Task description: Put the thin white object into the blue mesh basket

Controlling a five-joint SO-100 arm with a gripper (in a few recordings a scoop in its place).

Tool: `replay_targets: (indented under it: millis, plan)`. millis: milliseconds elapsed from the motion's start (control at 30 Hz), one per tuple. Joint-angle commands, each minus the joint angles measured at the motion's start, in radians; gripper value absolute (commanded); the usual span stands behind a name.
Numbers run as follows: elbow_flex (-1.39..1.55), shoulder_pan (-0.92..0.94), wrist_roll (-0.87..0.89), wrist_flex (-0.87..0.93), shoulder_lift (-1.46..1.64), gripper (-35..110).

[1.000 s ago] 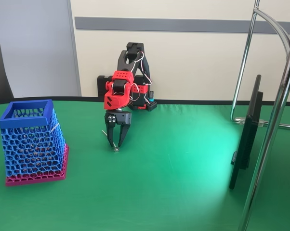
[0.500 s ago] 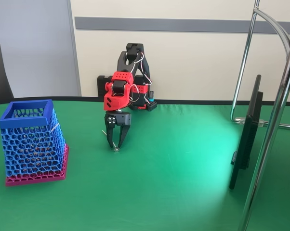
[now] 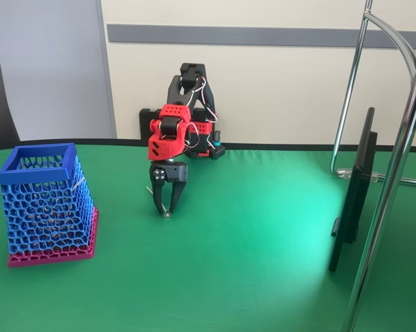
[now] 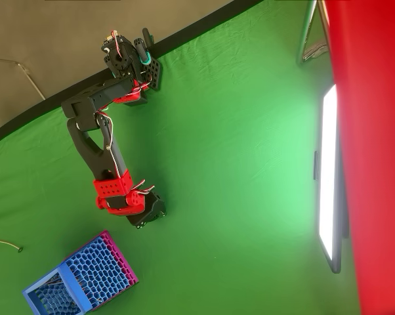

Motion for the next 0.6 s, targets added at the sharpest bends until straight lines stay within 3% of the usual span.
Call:
replay_targets:
  millis: [0,567]
  plan:
    - [-0.041,-0.006,0.011,0.006,0.0,14]
    - [-0.124,0.0,0.018,0.077,-0.054,13]
